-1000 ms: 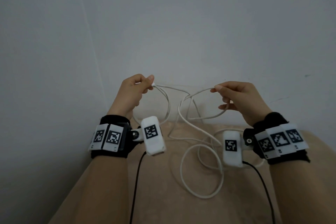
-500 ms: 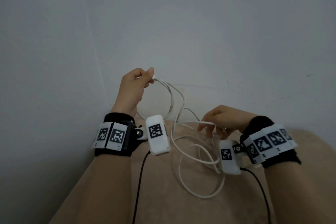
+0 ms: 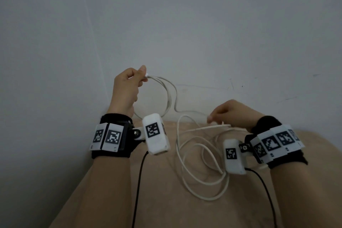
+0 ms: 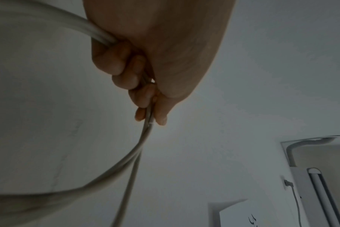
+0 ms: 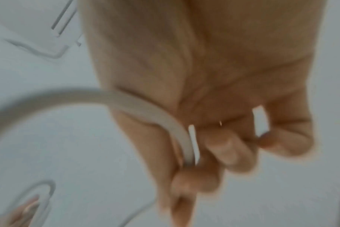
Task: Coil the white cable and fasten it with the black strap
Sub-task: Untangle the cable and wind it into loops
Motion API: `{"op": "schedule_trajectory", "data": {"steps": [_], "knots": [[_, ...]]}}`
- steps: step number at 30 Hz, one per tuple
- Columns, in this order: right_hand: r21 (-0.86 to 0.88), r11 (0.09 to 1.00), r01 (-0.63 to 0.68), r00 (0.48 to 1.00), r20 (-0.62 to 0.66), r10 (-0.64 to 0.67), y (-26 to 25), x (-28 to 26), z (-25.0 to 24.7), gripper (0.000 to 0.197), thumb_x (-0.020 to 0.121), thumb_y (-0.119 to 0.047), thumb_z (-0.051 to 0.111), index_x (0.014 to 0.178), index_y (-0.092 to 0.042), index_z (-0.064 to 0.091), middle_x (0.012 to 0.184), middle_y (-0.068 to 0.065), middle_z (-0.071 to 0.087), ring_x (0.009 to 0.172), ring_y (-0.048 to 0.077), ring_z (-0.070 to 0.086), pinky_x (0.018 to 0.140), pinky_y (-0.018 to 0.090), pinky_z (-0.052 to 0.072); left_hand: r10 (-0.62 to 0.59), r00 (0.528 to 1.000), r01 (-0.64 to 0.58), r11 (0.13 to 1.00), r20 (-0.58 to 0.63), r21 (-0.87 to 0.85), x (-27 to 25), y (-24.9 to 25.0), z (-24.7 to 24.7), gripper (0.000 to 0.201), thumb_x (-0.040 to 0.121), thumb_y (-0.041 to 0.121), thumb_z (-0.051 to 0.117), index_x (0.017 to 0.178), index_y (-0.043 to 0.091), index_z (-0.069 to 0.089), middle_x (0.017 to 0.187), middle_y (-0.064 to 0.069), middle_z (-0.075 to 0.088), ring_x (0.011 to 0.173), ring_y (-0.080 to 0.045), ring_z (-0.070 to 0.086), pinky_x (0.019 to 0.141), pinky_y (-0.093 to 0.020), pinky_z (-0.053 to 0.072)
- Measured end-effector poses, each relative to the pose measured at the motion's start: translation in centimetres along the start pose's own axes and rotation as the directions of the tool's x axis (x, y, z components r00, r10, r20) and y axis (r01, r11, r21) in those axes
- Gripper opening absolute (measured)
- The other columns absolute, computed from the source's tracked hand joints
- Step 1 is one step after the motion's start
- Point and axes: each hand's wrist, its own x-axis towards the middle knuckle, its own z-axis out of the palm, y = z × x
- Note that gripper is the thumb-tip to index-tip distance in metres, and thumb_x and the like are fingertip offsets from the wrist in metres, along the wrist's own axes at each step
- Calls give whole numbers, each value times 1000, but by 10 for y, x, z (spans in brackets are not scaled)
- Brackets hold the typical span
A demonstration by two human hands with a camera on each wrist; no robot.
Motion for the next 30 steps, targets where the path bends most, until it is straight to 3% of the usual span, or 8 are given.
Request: {"op": "schedule_trajectory", "data": {"steps": [3,6,7,9,13,19,24,30], "knots": [[477,876,69,955,-287,81,4,5,0,21,93,-15,58,78,-4,68,65,2,54,53,11,54,49,14,47,-29,1000,29,999,8,21,0,-3,-1,32,94,33,57,68,15,52,42,18,47,41,-2,31,36,-14,20],[887,435,154,956,-245,163,3,6,-3,20,95,-12,54,82,1,61,67,4,46,37,4,43,41,15,44,-74,997,74,996,-1,45,1,-9,0,33,93,33,58,66,16,50,52,15,51,46,-4,31,35,-14,19],[916,372,153,960,-226,163,4,6,-4,20,96,-14,53,85,0,61,67,3,44,33,2,36,35,13,35,-91,996,91,995,-10,49,2,-10,0,34,93,33,58,65,16,49,58,10,52,47,-5,30,35,-14,19],[885,439,156,951,-254,174,7,6,-6,20,96,-20,54,88,-4,63,66,1,41,34,2,30,31,13,24,-123,992,125,991,-24,49,2,-13,0,34,93,34,58,65,16,49,65,6,50,45,-6,28,35,-15,18],[587,806,74,881,-417,223,7,-1,-5,19,91,-27,62,84,-14,73,73,-2,47,55,10,33,49,23,25,-147,989,148,988,-33,50,1,-16,-1,32,93,34,58,68,14,52,62,6,47,43,-5,27,38,-17,17],[380,923,-59,799,-536,272,20,7,-5,15,79,-42,68,77,-27,73,92,-2,70,94,21,61,88,38,49,-158,980,162,986,-123,26,3,-18,-7,32,94,34,58,68,15,52,63,6,47,53,-8,32,40,-18,22],[287,951,-111,810,-529,254,21,3,-7,21,83,-48,63,77,-29,71,82,-3,69,87,21,62,82,36,48,-141,985,142,990,-99,8,2,-13,-4,33,94,33,57,68,14,51,62,5,47,50,-7,31,34,-15,21],[297,954,31,864,-488,124,5,1,-12,16,90,-30,62,94,-17,68,96,0,65,96,15,56,82,27,39,-135,989,136,991,62,-7,-5,0,16,36,93,33,59,63,17,48,63,4,46,34,-2,23,33,-15,16]]}}
